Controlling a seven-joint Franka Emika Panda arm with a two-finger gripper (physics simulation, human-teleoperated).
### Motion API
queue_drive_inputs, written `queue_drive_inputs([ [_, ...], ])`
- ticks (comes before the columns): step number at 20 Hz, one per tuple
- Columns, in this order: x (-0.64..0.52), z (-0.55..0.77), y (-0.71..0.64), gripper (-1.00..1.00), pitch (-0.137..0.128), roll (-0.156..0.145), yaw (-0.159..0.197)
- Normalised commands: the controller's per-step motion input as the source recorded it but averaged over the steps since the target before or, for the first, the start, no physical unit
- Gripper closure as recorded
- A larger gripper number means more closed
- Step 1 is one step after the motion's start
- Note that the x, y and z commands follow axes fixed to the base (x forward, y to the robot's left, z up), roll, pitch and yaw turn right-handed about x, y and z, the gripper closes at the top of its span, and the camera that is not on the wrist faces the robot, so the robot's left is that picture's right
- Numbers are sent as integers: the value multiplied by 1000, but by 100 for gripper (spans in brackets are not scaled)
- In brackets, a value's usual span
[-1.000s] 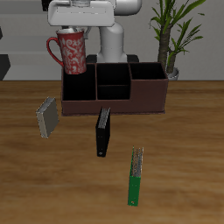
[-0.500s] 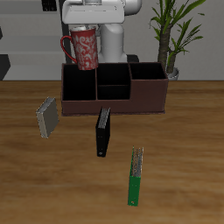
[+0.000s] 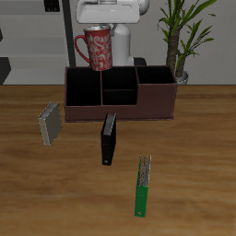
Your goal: Place the red mug into the back desk caddy's left compartment
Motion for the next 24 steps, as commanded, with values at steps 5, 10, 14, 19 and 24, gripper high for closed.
queue_drive_inputs([
  [5,-198,-186,320,100,24,-5,39],
  [10,-265,-248,362,100,16,34,81],
  [14,-224,-145,107,100,-4,-3,31],
  [19,-156,-49,-247,100,-19,-17,26],
  [24,-57,3,-582,100,-15,-50,49],
])
